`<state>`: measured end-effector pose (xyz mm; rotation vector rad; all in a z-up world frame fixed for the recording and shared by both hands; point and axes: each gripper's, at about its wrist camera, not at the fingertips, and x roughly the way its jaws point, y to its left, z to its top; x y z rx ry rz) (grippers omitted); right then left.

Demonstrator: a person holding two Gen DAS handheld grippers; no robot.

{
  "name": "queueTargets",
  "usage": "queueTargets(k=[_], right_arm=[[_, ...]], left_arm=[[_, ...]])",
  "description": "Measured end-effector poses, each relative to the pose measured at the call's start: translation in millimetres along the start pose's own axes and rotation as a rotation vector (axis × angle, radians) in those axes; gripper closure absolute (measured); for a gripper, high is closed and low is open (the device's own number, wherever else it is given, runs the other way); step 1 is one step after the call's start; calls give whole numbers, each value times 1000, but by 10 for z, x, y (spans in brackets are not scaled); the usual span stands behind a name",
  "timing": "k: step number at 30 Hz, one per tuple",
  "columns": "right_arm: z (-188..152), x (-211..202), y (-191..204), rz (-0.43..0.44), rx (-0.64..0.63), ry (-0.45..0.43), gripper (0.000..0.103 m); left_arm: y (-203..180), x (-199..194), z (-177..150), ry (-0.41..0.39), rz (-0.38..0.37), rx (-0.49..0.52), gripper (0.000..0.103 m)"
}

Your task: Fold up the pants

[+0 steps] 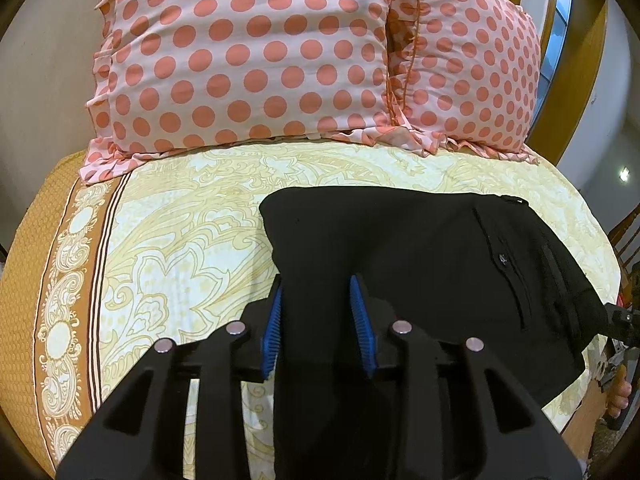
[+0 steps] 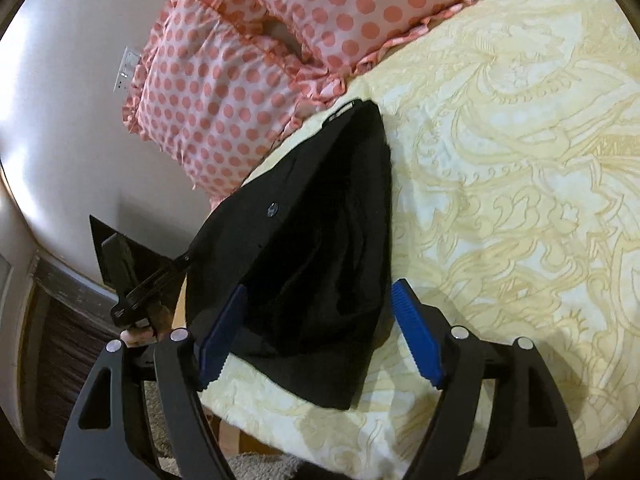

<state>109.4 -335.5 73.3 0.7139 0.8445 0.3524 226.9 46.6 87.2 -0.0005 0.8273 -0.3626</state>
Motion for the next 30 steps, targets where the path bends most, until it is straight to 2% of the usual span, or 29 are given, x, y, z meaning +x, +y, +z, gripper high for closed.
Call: queueTargets(k=[2, 4, 6, 12, 13, 15, 17, 19, 20, 22, 23, 24, 27, 30], right_arm=[[12, 14, 75, -44, -50, -22, 35], [36, -23, 145, -58, -94, -52, 35], [59, 12, 141, -58, -90, -20, 35], [96, 64, -160, 105, 89, 45, 30], [93, 32, -219, 163, 123, 44, 24], [83, -11, -289, 226, 174, 46, 20], [73, -37, -287, 200, 168, 38, 20], [53, -3, -167, 102, 104, 34, 21], [34, 32, -103, 40, 66, 42, 24], [-22, 117, 36, -38, -18, 47, 58], [-37, 145, 85, -66, -46, 41, 63], [-51, 148, 135, -90, -80, 24, 74], [-104, 111, 295, -137, -177, -6, 83], [-168, 17, 447, -125, -226, -24, 85]], left_arm=[[1, -3, -1, 0, 1, 1, 70], [2, -5, 2, -1, -1, 3, 69], [-3, -6, -6, -2, 5, 4, 69], [-4, -13, -11, -2, 5, 4, 68], [-3, -14, -10, -3, 5, 6, 68], [-6, -23, -8, -8, 7, 8, 67], [-15, -39, -18, -12, 10, 9, 66], [-28, -40, -18, -11, 15, 12, 66], [-33, -39, -15, -11, 19, 13, 66], [-32, -45, -16, -13, 18, 14, 66], [-35, -48, -16, -15, 19, 15, 66], [-44, -57, -14, -18, 20, 18, 66], [-62, -92, -28, -32, 33, 32, 61], [-83, -111, -28, -39, 34, 44, 61]])
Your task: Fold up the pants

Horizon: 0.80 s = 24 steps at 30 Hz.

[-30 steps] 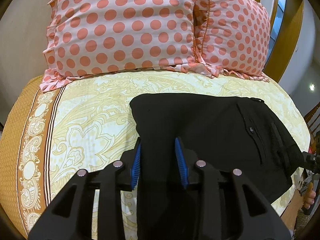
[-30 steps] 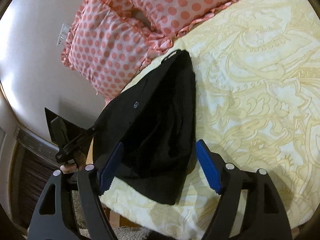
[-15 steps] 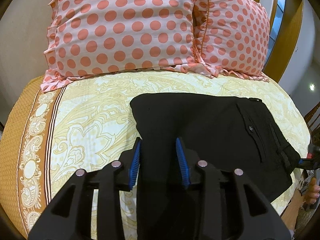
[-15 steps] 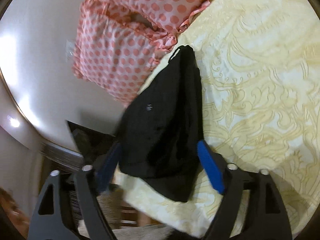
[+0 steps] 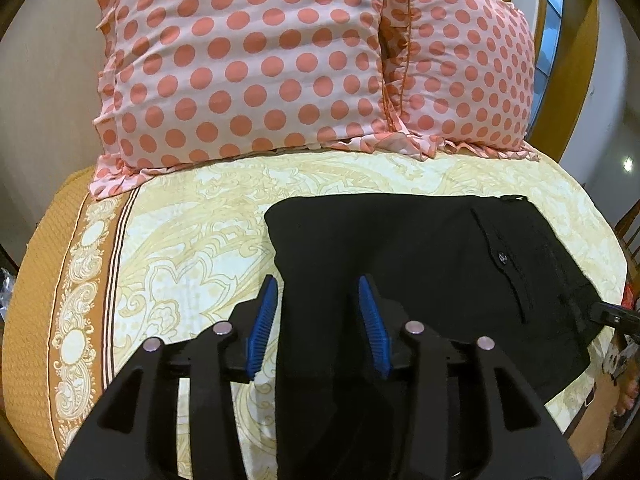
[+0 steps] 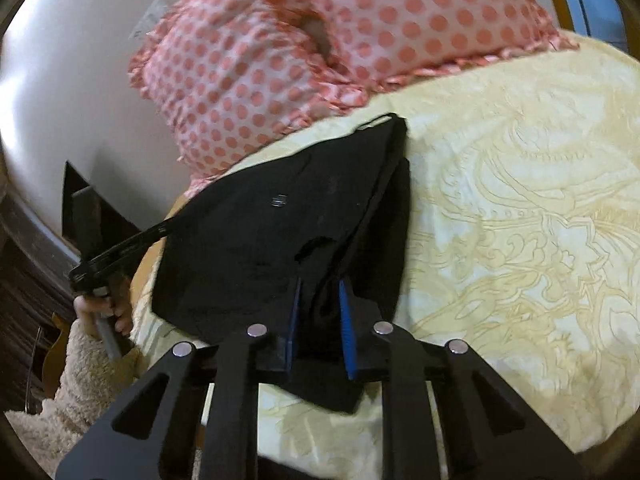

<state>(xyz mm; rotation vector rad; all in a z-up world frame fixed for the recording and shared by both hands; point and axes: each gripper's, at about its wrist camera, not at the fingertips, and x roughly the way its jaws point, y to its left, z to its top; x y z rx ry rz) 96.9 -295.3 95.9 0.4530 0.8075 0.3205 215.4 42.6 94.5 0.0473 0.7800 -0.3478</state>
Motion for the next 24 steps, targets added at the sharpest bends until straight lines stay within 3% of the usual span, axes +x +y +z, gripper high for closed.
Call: queueTargets(k=[3, 6, 8, 9, 10, 11, 14, 20, 22, 23, 24], right_arm=[[-78, -115, 110, 54, 22, 5, 85], [-208, -54, 138, -22, -8, 48, 80], [-212, -27, 37, -82, 6, 73, 66], [-177, -50, -15, -80, 39, 74, 47], [-145, -78, -34, -81, 48, 63, 36], [-91, -113, -45, -91, 36, 31, 35], [74, -41, -135, -130, 24, 1, 34], [284, 365, -288, -146, 18, 45, 35], [290, 438, -243, -159, -14, 52, 44], [282, 447, -187, -162, -44, 47, 45], [276, 449, -102, -183, -91, 33, 54]], left_arm=[[2, 1, 5, 1, 0, 8, 60], [28, 28, 9, 10, 7, 10, 60], [54, 46, 5, 18, 7, 4, 60], [62, 47, 0, 19, 7, 1, 60], [72, 47, -7, 20, 6, 0, 60], [76, 48, -9, 21, 5, 2, 60], [66, 70, -14, 32, 3, 6, 60], [22, 164, -30, 62, 2, 16, 56], [11, 205, -36, 74, 5, 21, 54], [8, 217, -40, 77, 7, 23, 54], [9, 229, -45, 79, 7, 24, 53]])
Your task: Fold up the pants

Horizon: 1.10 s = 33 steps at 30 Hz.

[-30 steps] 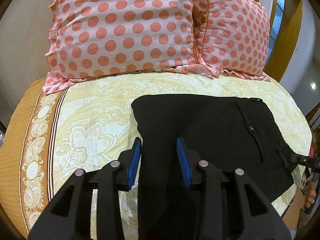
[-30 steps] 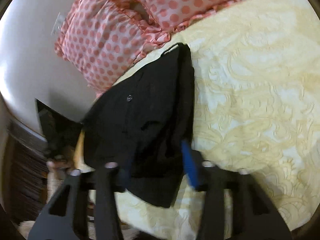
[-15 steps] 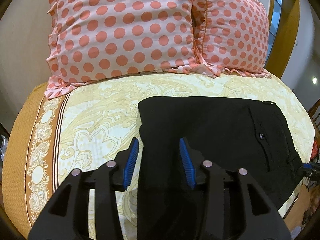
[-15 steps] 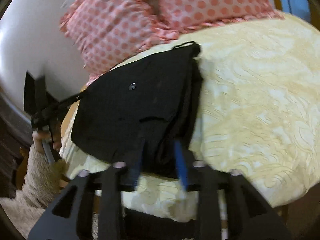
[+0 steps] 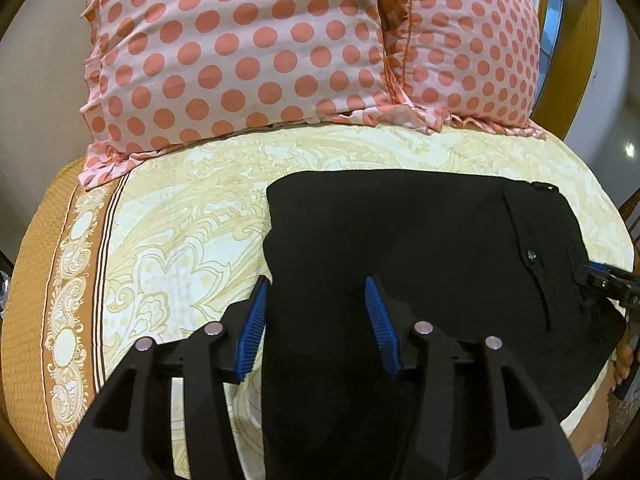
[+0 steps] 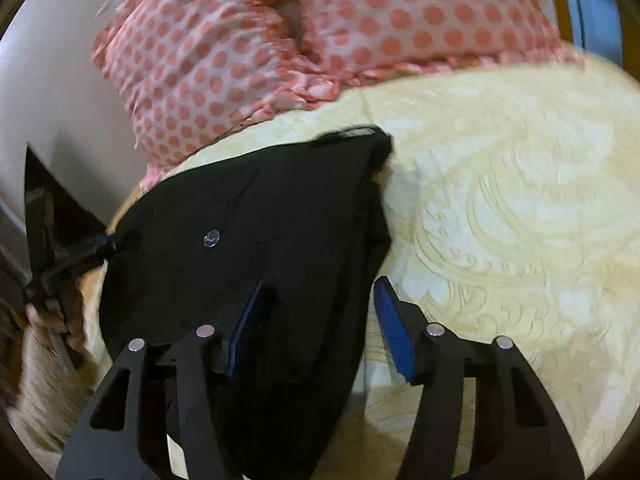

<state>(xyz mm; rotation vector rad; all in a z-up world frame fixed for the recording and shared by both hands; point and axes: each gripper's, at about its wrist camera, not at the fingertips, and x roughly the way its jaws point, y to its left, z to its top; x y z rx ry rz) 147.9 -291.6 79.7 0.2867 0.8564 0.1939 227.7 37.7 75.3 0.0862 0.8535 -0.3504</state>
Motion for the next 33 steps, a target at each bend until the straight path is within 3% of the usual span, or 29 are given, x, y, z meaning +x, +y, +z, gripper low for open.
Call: queueTargets(k=[1, 4, 8, 15, 19, 21, 23, 25, 27, 33], right_arm=[[-23, -49, 104, 22, -63, -21, 62], [-33, -73, 228, -25, -126, -28, 62], [15, 28, 18, -15, -12, -3, 59], [-64, 85, 246, -26, -137, -6, 61], [10, 140, 52, 2, -25, 0, 54], [9, 160, 55, 9, -32, -8, 54], [-7, 188, 139, 35, -78, -3, 74], [-3, 153, 178, 53, -98, -23, 88], [21, 96, 145, 93, -80, -43, 90], [117, 43, 108, 139, -51, -49, 92]], left_arm=[[4, 6, 0, 1, -1, 0, 52], [14, 17, 8, 2, -2, -2, 50], [32, 23, 0, 4, -5, -8, 49], [40, 94, 5, 31, -38, -11, 48], [32, 131, 8, 43, -44, -10, 47], [19, 149, 18, 53, -54, -8, 47], [13, 183, 30, 66, -66, -10, 52], [3, 209, 40, 81, -96, -21, 75], [-21, 198, 38, 79, -109, -22, 90], [-77, 100, 45, 38, -100, -13, 93]])
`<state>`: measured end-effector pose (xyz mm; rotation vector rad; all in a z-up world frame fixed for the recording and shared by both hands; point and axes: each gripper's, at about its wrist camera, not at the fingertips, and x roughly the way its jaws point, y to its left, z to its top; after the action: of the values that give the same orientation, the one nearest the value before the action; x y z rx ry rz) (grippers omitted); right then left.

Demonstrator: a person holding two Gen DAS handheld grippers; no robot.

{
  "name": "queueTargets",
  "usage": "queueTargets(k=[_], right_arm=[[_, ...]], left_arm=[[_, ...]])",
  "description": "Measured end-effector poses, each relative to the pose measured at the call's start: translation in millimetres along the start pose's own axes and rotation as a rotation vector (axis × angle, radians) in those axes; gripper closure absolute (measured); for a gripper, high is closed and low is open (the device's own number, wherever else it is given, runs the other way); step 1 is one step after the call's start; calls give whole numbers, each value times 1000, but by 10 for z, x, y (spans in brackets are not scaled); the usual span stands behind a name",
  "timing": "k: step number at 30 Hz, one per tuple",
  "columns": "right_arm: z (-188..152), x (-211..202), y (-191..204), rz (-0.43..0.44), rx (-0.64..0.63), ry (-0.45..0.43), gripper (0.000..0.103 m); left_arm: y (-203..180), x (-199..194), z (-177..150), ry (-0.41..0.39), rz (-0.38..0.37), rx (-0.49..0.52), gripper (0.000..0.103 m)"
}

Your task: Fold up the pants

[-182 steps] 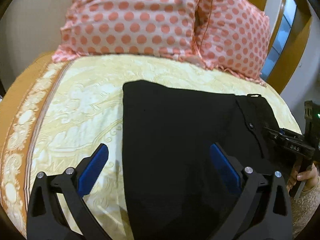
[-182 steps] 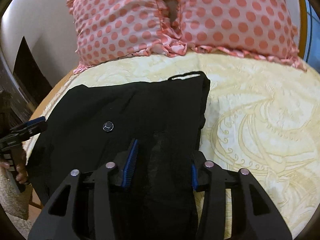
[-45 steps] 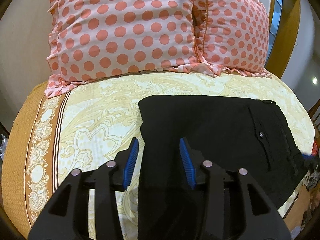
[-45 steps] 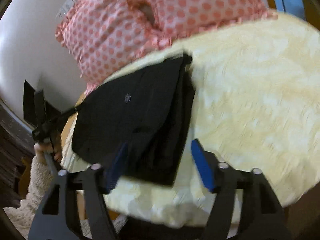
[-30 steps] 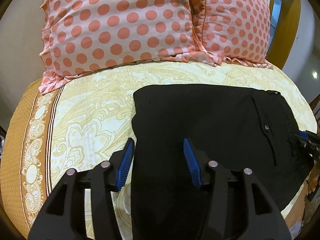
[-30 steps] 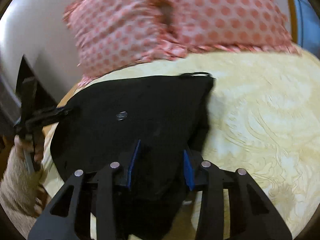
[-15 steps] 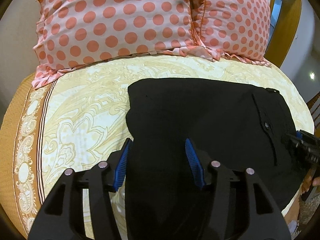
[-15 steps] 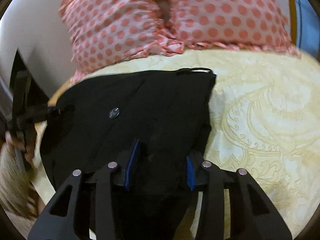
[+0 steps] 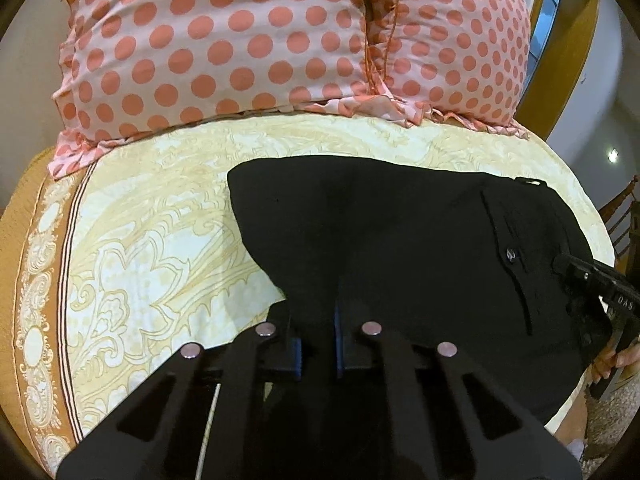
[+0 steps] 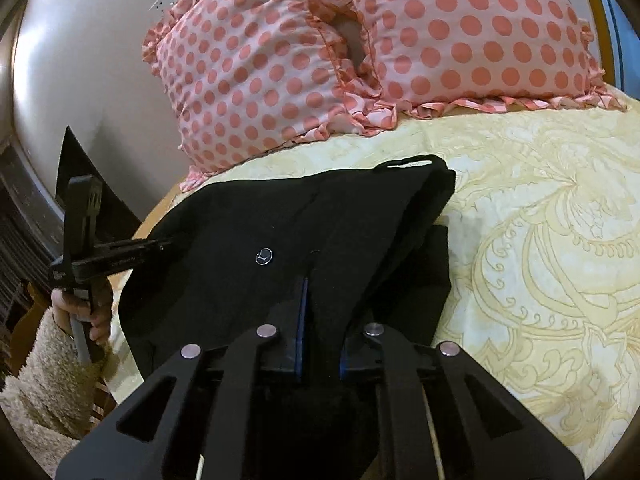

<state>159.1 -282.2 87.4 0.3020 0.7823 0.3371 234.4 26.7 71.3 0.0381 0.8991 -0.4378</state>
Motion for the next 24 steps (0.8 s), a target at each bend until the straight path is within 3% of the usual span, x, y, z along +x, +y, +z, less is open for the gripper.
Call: queueTargets(k=[2, 3, 4, 6, 8, 11, 12, 13, 14, 17, 21, 23, 24], right_arm=[[-5, 74, -48, -34, 13, 45, 87], [-22, 117, -58, -75, 4, 73, 66], [-34, 114, -42, -159, -20, 64, 37], [-26, 54, 30, -298, -97, 4, 21], [40, 21, -5, -272, -101, -20, 21], [182, 136, -244, -180, -13, 37, 27], [215, 191, -312, -146, 4, 60, 30], [238, 257, -367, -106, 15, 80, 42], [230, 284, -365, -95, 5, 92, 42], [190, 278, -304, -118, -53, 97, 42], [237, 301, -400, -85, -16, 97, 41], [223, 308, -279, -125, -77, 97, 52], [207, 280, -184, -150, -133, 83, 62]], left_arm=[[-13, 8, -2, 4, 6, 12, 92], [-18, 15, -4, 6, 10, 19, 92], [-23, 21, -7, 7, 16, 25, 92], [-21, 39, -9, 12, 20, 25, 91], [1, 55, -6, 16, 15, 13, 89], [39, 69, 0, 21, 5, 1, 88], [36, 69, -2, 20, 6, 3, 88], [38, 70, -2, 20, 8, 6, 88], [34, 71, -6, 19, 10, 8, 87], [22, 81, -10, 22, 17, 14, 86], [16, 132, 4, 33, 23, 12, 82], [18, 147, 6, 36, 21, 10, 85], [1, 147, 4, 35, 19, 17, 90]])
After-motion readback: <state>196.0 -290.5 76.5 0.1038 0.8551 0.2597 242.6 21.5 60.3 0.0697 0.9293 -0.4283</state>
